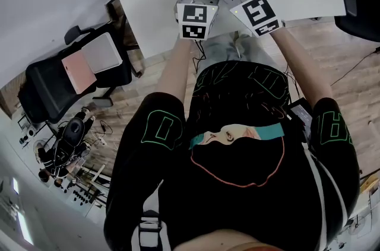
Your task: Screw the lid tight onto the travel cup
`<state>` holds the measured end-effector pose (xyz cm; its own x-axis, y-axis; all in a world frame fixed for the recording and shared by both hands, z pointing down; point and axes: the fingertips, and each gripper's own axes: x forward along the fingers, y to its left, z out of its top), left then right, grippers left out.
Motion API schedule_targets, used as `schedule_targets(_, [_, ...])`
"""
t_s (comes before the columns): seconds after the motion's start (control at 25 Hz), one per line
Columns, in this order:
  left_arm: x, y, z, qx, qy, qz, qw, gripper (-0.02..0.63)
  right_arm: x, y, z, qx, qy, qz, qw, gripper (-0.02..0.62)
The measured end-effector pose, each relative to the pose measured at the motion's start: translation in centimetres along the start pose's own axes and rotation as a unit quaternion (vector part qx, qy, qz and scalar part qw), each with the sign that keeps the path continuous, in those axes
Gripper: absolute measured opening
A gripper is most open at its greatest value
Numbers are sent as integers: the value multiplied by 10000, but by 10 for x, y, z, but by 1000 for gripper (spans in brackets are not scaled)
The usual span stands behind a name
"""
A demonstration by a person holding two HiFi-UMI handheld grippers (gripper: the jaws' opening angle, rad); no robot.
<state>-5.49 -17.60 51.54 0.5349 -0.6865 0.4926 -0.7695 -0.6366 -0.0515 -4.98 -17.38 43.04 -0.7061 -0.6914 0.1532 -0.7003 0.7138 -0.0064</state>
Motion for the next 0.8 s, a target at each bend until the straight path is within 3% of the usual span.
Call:
schedule_targets(0.4, [0, -2, -6, -71, 41, -79, 9999, 296, -4, 0, 2, -278, 159, 1432, 9892, 236])
schedule_targets(0.64, [1, -7, -5, -45, 66, -128, 9999, 295, -6, -2, 6, -621, 438, 2438, 9668, 241])
schedule_targets(0.8, [1, -8, 0, -25, 83, -186, 9998, 292, -3, -7, 8, -589, 678, 2940, 9516, 240])
